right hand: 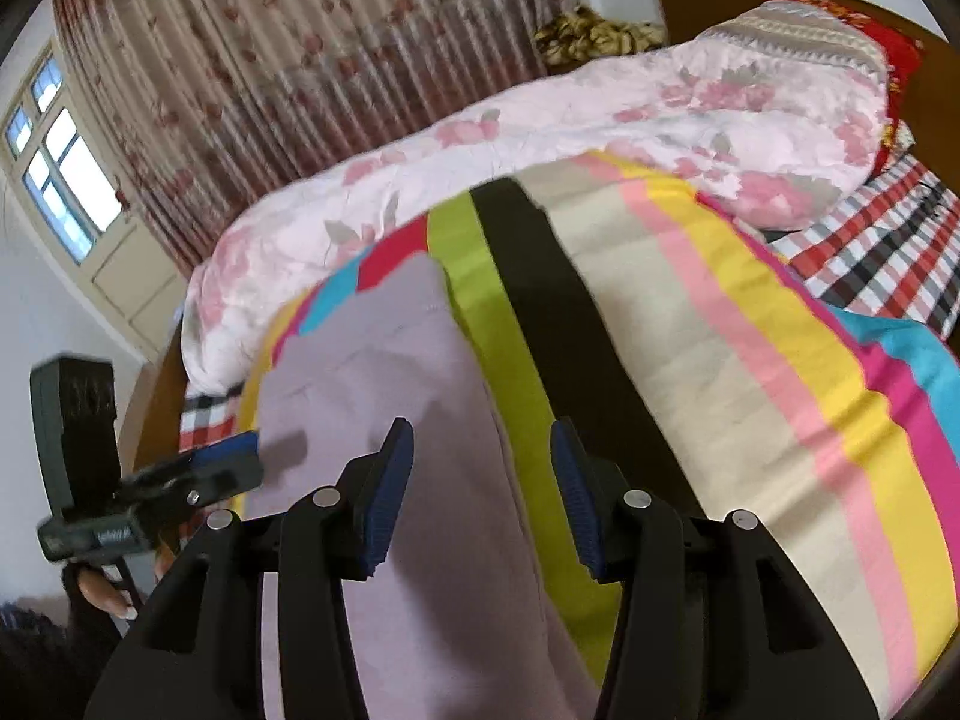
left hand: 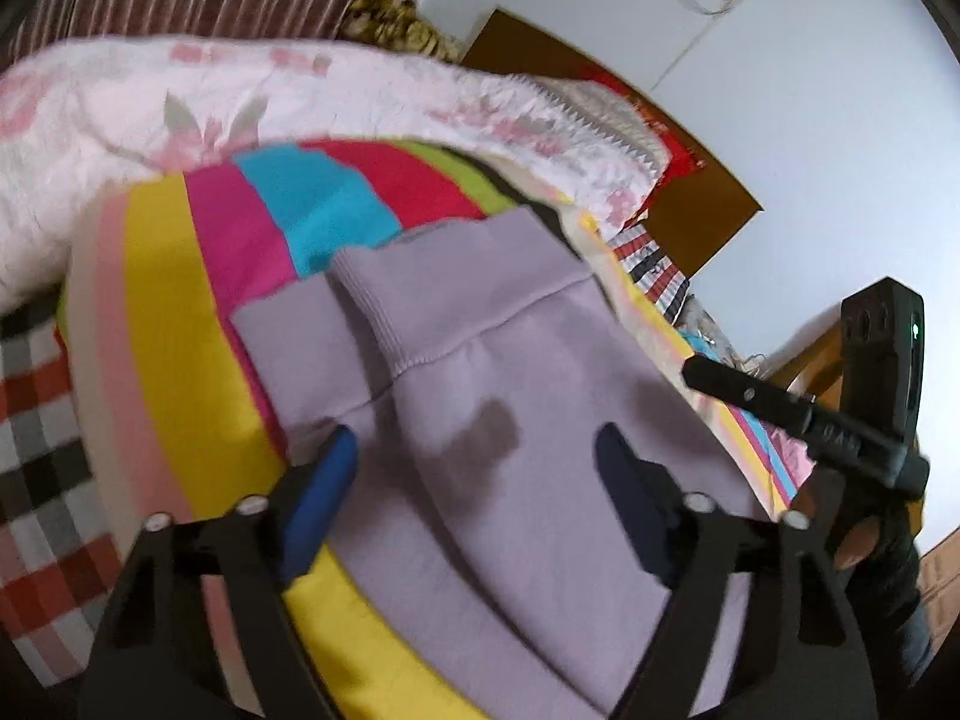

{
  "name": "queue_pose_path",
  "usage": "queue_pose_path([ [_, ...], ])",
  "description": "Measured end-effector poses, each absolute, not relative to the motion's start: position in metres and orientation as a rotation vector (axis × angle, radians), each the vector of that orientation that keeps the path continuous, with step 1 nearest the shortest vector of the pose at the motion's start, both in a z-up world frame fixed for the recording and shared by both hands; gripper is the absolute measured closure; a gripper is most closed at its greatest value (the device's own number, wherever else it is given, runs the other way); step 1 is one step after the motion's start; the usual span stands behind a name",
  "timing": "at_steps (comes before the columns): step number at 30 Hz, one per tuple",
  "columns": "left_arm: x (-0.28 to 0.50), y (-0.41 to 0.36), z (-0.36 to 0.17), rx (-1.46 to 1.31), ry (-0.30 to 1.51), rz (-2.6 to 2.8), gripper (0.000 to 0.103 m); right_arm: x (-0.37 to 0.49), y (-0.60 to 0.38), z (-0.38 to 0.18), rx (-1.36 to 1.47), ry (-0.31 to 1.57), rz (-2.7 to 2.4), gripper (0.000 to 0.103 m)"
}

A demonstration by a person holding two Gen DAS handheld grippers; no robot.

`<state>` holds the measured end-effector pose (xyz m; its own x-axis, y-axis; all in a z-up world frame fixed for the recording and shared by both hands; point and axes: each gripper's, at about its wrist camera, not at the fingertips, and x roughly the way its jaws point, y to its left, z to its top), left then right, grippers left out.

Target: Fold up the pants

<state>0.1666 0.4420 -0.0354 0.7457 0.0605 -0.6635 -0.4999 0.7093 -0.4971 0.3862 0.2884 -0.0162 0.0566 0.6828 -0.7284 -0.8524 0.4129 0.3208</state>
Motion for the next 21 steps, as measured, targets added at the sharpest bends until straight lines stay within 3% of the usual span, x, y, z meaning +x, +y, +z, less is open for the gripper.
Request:
queue_pose_path([
  [5,0.173,0.445,-0.042,-0.732,0.676,0.35,0.039,0.386,0.313,-0.025,-0.265,0.97,1.237,0.058],
  [14,0.177,0.456,-0.05,-0.796,0.683,0.346,0.036,0.404,0.349,-0.024,-0.313,1.067,1.336,0.066],
  [16,0.179,0.452,-0.049,-0.77,0.694,0.357,0.039,0.405,0.354,-0.032,-0.341,1.088,1.345,0.074],
  [18,0.178,0.451,-0.049,-0.746,0.704,0.396,0.061,0.402,0.352,-0.03,-0.343,1.047,1.352,0.093],
  [19,0.177,0.452,-0.05,-0.743,0.703,0.402,0.081,0.399,0.348,-0.026,-0.339,1.013,1.359,0.095],
  [21,0.169,0.456,-0.049,-0.774,0.671,0.375,0.087,0.39,0.343,-0.017,-0.343,0.945,1.352,0.098],
])
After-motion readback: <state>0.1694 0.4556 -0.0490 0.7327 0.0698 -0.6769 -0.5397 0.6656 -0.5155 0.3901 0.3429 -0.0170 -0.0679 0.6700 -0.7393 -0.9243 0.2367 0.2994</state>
